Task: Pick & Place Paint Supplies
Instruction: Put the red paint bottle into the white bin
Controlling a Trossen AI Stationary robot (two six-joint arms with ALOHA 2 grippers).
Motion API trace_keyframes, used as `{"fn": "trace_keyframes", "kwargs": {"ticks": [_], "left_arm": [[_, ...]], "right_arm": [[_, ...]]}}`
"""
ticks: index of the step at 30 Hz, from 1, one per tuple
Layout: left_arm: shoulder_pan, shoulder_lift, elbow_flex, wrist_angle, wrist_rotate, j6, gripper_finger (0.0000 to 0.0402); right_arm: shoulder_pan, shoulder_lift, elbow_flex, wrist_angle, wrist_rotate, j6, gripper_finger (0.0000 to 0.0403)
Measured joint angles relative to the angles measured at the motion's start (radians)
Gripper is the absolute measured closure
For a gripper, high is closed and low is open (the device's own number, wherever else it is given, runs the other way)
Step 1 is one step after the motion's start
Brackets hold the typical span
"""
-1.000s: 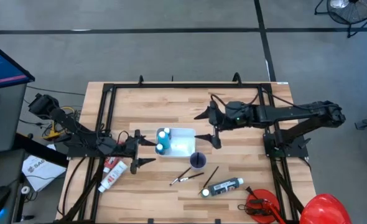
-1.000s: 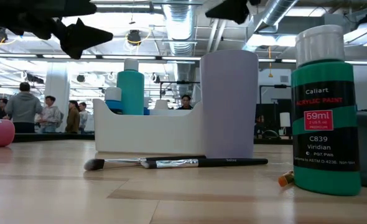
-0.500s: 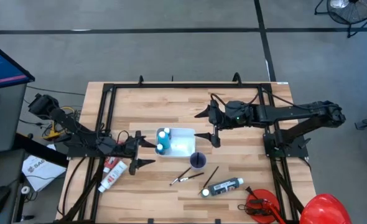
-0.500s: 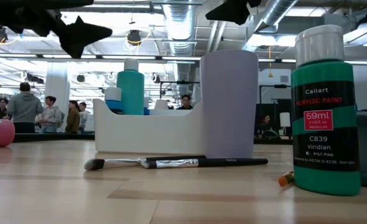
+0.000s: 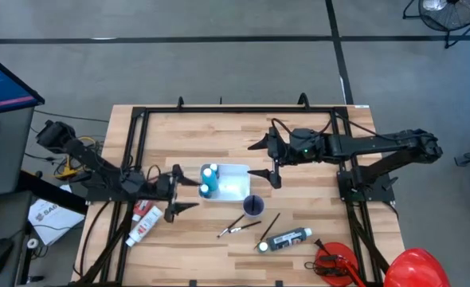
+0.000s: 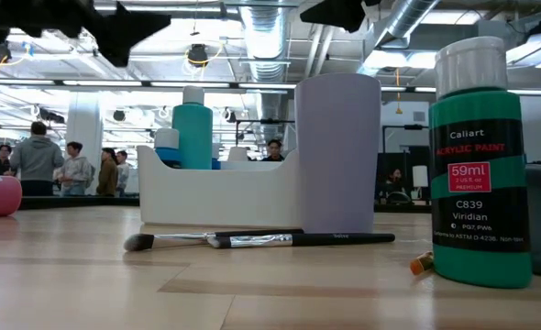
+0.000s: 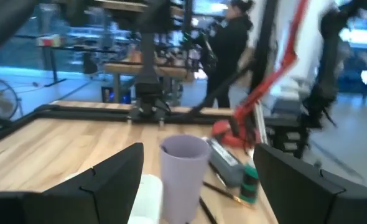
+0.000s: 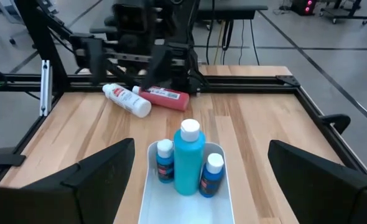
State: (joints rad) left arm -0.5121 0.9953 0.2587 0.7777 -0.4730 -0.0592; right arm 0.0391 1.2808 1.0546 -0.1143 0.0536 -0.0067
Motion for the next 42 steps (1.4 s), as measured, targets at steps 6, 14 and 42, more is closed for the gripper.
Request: {"fn": "trace_keyframes", "kwargs": {"ticks": [6,14,42], "left_arm": [[-0.129,0.069,0.174,-0.274,-0.178,0.056,0.0116],[-0.192,0.135,0.527,-0.98,-0.313,-0.118,0.014],[0.035,0.077,0.599,-2.147,0.235,-1.15,0.0152]], "right_arm": [[0.0,0.0,0.0,0.0,0.0,0.0,0.0039],[0.0,0.0,0.0,-0.002,0.0,0.008,0.0039],[0.0,0.0,0.0,-0.008,0.0,0.019,0.0039]]}}
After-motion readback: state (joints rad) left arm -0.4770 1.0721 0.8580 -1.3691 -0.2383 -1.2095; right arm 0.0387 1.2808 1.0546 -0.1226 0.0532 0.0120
